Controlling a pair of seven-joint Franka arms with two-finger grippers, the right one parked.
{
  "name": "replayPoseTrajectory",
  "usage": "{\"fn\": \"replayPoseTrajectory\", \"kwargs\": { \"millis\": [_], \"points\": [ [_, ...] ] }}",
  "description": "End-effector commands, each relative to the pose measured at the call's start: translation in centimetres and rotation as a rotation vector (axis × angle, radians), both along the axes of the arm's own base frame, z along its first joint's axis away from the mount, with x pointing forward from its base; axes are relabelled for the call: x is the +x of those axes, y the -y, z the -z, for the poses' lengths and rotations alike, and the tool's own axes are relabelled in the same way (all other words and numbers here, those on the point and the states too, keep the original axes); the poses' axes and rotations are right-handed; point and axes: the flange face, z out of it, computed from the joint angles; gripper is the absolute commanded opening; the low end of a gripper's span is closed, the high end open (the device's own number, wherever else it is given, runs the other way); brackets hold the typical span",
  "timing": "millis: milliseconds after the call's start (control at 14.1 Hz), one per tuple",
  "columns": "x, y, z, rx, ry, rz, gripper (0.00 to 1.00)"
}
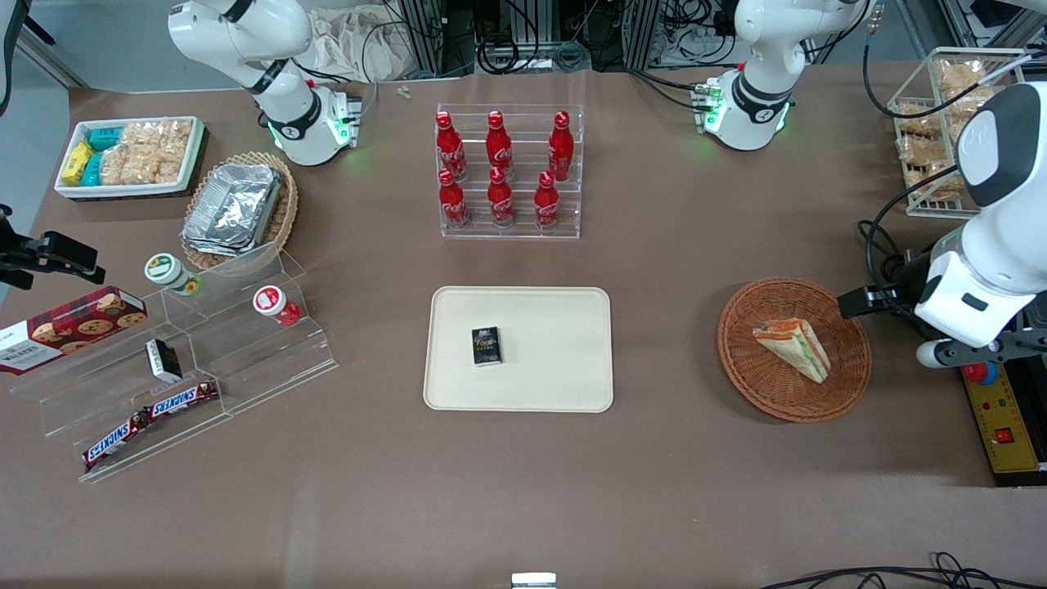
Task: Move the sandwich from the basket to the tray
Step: 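Move the left gripper over the wrapped sandwich in the wicker basket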
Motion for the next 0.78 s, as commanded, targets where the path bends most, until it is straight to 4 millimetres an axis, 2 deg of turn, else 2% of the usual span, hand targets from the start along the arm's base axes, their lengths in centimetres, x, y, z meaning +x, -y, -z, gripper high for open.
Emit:
{"fn": "replayPoseTrajectory", "kwargs": {
  "millis": [0,283,496,566,708],
  "points": [
    [0.4,0.1,-0.2,0.019,0.008,-0.014,1.00],
    [0.4,-0.1,0.4,0.026,-0.002,-0.022,1.00],
    [0.7,-1.6,4.8,0.027,-0.071,-0.063,1.00],
    [0.6,-2.8,6.3,0.023,-0.059,-0.101,1.00],
    [-0.3,-2.9,9.0,0.033,-0.038,-0.239,0.99]
  ]
}}
